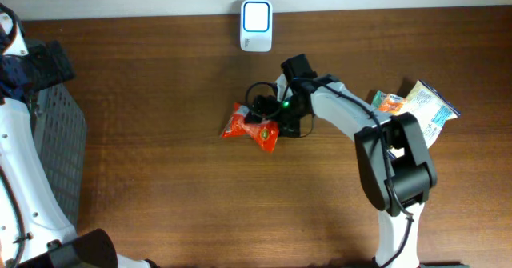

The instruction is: Scan the item barcode

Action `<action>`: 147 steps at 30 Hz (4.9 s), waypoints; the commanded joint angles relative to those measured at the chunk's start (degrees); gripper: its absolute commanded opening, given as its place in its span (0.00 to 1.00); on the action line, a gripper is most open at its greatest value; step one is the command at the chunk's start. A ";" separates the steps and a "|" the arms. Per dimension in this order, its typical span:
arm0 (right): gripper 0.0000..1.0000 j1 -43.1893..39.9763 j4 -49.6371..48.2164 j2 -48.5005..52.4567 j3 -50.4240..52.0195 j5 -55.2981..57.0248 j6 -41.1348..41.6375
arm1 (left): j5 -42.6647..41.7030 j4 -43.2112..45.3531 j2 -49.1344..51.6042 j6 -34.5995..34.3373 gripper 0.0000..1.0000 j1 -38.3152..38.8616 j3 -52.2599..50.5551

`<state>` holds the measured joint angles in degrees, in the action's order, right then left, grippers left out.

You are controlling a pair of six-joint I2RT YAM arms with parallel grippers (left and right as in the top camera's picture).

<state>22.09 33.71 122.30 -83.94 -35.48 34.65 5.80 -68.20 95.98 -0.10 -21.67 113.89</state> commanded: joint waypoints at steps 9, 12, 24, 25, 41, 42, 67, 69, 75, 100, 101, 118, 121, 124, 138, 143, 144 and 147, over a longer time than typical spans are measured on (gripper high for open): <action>0.22 -1.31 -0.50 -1.73 0.90 -4.94 -9.68 | -0.42 -0.07 -0.85 -0.55 0.99 -0.15 0.22; 0.16 -5.90 3.89 -6.95 -1.14 -19.15 -25.20 | -0.42 -0.07 -0.85 -0.55 0.99 -0.15 0.22; 0.04 -23.74 8.50 -22.62 -2.56 -53.44 -27.54 | -0.42 -0.07 -0.85 -0.55 0.99 -0.15 0.22; 0.04 -23.71 8.48 -22.62 -2.56 -53.44 -27.52 | -0.42 -0.07 -0.85 -0.55 0.99 -0.15 0.22; 0.04 -10.71 7.56 -22.62 -9.16 7.10 -18.21 | -0.42 -0.04 -0.85 -0.57 0.99 -0.15 0.22; 0.04 -8.90 10.38 -22.60 -12.55 13.35 -19.80 | -0.42 -0.04 -0.85 -0.55 0.99 -0.15 0.22; 0.04 5.60 -47.12 13.88 -25.94 64.13 -95.80 | -0.42 -0.04 -0.85 -0.55 0.99 -0.15 0.22; 0.04 6.54 -42.18 13.88 -25.94 64.02 -100.78 | -0.42 -0.07 -0.85 -0.55 0.99 -0.15 0.22; 0.04 6.80 -41.00 13.88 -25.94 64.26 -100.69 | -0.42 -0.04 -0.85 -0.55 0.99 -0.15 0.22; 0.04 -8.83 21.75 -27.69 -25.94 30.99 -24.44 | -0.42 -0.04 -0.85 -0.55 0.99 -0.15 0.22; 0.04 -12.39 26.38 -27.54 -25.94 30.97 -21.49 | -0.42 -0.07 -0.85 -0.55 0.99 -0.15 0.22; 0.73 -46.51 36.17 -14.62 -12.50 18.32 -16.63 | -0.42 -0.07 -0.85 -0.55 0.99 -0.15 0.22; 0.81 -46.40 36.50 -15.82 -12.96 9.94 -20.46 | -0.42 -0.07 -0.85 -0.57 0.99 -0.15 0.22; 0.99 -44.48 40.70 -19.58 -14.86 2.47 -29.77 | -0.42 -0.07 -0.85 -0.55 0.99 -0.15 0.22; 0.99 -27.61 43.28 -44.30 -16.09 2.73 -33.81 | -0.42 -0.07 -0.85 -0.55 0.99 -0.15 0.22; 0.99 -27.63 43.28 -42.34 -16.06 4.83 -33.81 | -0.42 -0.04 -0.85 -0.55 0.99 -0.15 0.22; 0.99 -27.61 43.21 -42.07 -16.06 6.38 -33.81 | -0.42 -0.07 -0.85 -0.55 0.99 -0.15 0.22; 0.99 -27.32 43.12 -42.10 -15.80 13.92 -33.81 | -0.42 -0.07 -0.85 -0.55 0.99 -0.15 0.22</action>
<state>-5.89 76.93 80.31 -99.29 -28.91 1.30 5.80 -68.20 95.98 -0.08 -21.67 113.89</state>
